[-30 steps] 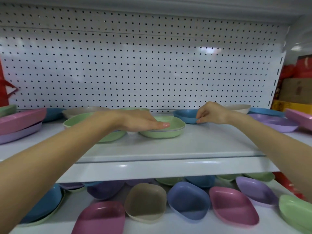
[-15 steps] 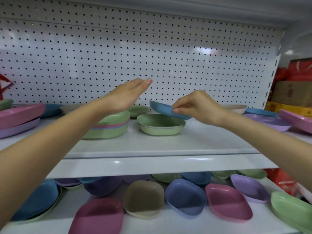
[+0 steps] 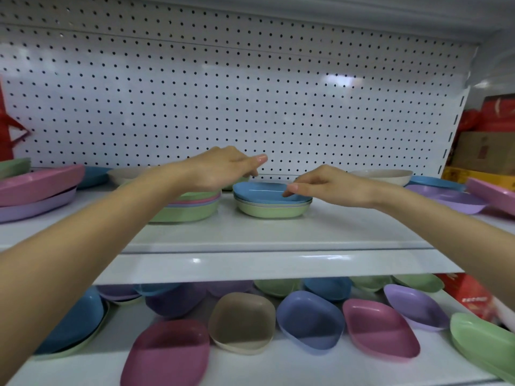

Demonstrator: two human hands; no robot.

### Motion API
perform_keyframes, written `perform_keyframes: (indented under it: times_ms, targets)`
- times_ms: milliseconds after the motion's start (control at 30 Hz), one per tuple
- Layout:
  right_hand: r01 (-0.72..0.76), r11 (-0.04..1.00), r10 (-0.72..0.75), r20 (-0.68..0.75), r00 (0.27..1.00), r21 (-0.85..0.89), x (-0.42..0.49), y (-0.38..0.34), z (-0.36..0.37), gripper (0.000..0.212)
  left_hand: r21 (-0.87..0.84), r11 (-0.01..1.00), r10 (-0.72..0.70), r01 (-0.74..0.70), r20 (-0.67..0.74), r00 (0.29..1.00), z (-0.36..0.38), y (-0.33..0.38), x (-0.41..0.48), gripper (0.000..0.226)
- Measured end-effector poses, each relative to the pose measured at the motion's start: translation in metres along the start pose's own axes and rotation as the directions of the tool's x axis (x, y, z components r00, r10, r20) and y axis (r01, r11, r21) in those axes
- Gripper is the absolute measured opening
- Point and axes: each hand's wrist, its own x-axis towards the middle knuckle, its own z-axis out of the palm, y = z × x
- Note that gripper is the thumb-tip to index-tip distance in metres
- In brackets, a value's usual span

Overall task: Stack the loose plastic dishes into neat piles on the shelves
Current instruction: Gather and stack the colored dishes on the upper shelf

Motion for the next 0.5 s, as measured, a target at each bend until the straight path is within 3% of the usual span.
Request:
perform_keyframes:
  times_ms: [100, 200, 400, 500]
  targets:
    - [0.007, 1.000, -0.006, 0.032, 0.999, -0.013, -0.001, 0.004, 0.007, 0.060, -0.041, 0.999, -0.002, 0.005, 0.069, 0.998, 0.003, 0.001, -0.005, 0.052]
    - [0.024, 0.999, -0.024, 0.038, 0.999, 0.023, -0.001, 0.004, 0.008, 0.052, -0.021, 1.000, -0.019, 0.023, 0.149, 0.989, 0.007, 0.001, -0.008, 0.049]
    - [0.054, 0.998, -0.053, -0.060, 0.997, 0.022, 0.001, 0.008, 0.019, 0.047, 0.197, 0.979, -0.091, 0.042, 0.245, 0.965, 0.013, 0.008, -0.005, 0.057]
    - [0.070, 0.998, -0.070, -0.053, 0.996, 0.002, 0.001, 0.008, 0.019, 0.046, 0.247, 0.967, -0.134, 0.063, 0.282, 0.950, 0.010, 0.012, 0.001, 0.049]
